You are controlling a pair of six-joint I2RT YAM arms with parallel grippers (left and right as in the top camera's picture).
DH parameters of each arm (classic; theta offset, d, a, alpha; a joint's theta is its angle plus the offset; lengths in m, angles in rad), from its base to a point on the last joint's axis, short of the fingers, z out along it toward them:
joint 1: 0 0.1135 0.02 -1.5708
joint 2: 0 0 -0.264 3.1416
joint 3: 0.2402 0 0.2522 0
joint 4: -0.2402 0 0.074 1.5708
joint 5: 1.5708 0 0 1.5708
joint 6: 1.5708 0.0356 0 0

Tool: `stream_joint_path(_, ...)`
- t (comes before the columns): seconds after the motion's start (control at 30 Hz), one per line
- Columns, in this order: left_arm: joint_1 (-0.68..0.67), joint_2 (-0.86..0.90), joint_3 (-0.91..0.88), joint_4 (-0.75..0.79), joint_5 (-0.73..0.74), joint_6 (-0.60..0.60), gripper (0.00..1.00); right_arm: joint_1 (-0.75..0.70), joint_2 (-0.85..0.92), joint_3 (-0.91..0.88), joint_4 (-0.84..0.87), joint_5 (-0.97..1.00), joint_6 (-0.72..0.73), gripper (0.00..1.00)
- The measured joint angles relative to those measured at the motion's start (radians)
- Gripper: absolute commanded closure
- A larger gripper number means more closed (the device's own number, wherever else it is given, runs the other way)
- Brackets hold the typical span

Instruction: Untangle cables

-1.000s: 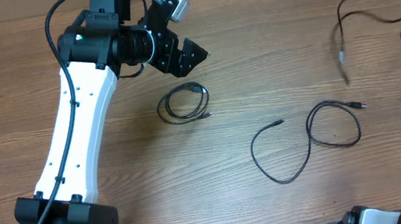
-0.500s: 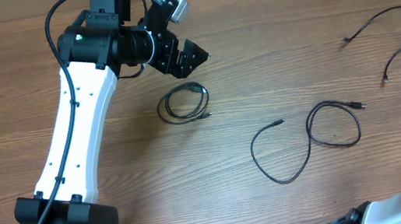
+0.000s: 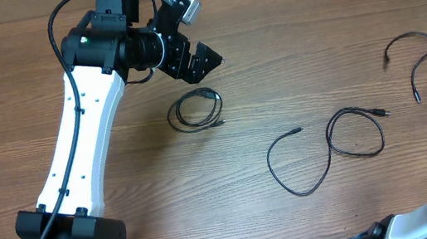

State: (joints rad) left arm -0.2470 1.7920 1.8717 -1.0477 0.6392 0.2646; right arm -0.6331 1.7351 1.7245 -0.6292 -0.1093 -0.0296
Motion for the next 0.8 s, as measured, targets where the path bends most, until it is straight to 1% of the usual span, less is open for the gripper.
stream_joint_path(0.07,0.000,0.000,0.000,0.000,0.000,0.000,0.02,0.000,0.000,0.000,-0.034,-0.072,0.000,0.04)
stream_joint_path(0.13,0.000,0.000,0.000,0.001,0.000,0.000,0.02,0.000,0.000,0.000,-0.089,-0.165,0.000,0.15)
stream_joint_path(0.2,0.000,0.000,0.000,0.000,0.000,0.000,0.01,0.002,0.000,0.000,-0.136,-0.252,0.004,0.16)
stream_joint_path(0.23,0.000,0.000,0.000,0.000,0.000,0.000,0.00,0.005,0.000,0.000,-0.171,-0.301,0.002,0.12)
stream_joint_path(0.27,0.000,0.000,0.000,0.000,0.000,0.000,0.00,0.014,0.000,0.000,-0.214,-0.376,0.003,0.12)
stream_joint_path(0.3,0.000,0.000,0.000,0.000,0.000,0.000,0.00,0.024,0.000,0.004,-0.245,-0.397,0.005,0.12)
stream_joint_path(0.37,0.000,0.000,0.000,-0.001,0.000,0.000,0.00,0.056,-0.002,0.007,-0.398,-0.425,0.001,0.11)
stream_joint_path(0.5,0.000,0.000,0.000,0.000,-0.001,0.000,0.00,0.173,0.000,0.005,-0.563,-0.421,0.000,0.09)
stream_joint_path(0.63,0.000,0.000,0.000,0.000,-0.004,0.000,0.00,0.323,0.000,0.005,-0.712,-0.349,0.000,0.09)
stream_joint_path(0.8,0.000,0.000,0.000,-0.001,-0.011,0.000,0.01,0.471,0.000,0.003,-0.776,-0.223,0.028,0.09)
